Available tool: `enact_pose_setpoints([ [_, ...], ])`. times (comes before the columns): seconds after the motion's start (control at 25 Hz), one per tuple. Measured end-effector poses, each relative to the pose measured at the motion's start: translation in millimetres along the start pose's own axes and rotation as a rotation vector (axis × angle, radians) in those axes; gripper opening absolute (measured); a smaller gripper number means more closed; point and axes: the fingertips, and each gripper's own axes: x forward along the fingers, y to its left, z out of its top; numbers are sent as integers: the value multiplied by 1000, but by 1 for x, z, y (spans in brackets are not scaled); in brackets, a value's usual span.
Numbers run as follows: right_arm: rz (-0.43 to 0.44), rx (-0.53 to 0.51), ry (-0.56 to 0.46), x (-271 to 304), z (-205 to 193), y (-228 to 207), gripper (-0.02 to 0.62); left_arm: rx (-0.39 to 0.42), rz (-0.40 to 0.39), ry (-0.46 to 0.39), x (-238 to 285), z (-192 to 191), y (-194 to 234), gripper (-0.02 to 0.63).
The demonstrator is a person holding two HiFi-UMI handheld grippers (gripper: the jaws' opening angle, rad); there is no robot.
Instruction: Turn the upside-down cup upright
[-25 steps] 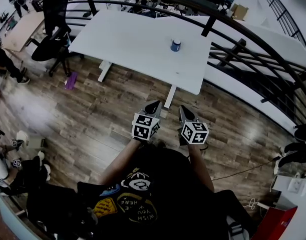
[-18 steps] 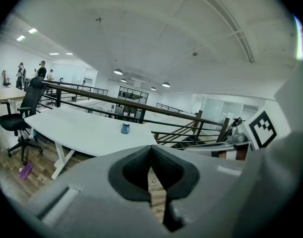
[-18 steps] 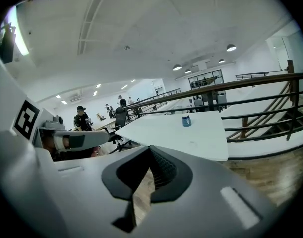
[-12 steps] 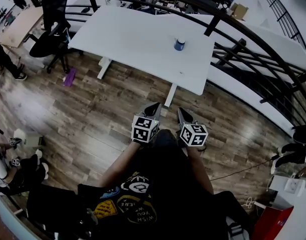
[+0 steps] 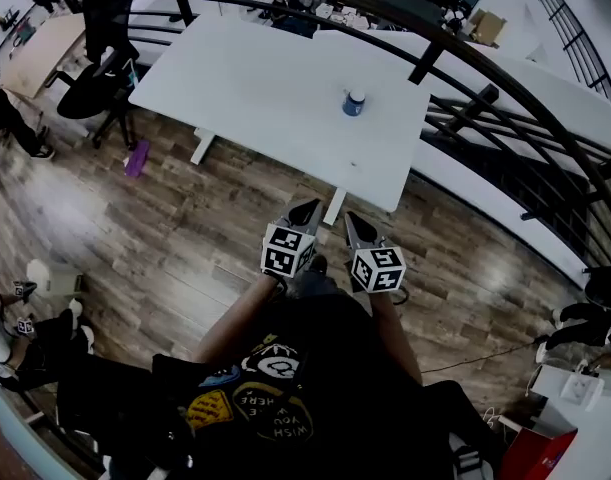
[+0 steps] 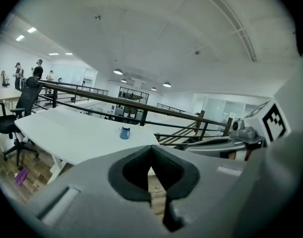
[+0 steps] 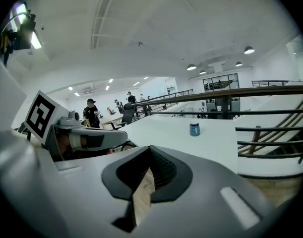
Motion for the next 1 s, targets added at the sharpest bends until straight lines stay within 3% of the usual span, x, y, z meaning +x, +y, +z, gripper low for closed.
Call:
enact_pose_setpoints([
  [0.24, 3, 43, -3, 28, 20, -64, 2, 48, 24, 6, 63, 33, 5, 5],
  [0.56, 28, 42, 75, 84, 22, -106, 2, 56, 73, 61, 119, 40, 41, 5],
  [0.8, 14, 63, 84, 139, 37, -121, 2, 42, 51, 95, 154, 47, 87, 5],
  [1.0, -69, 48, 101, 182, 44, -140, 2, 27, 3, 119, 187, 56, 123, 5],
])
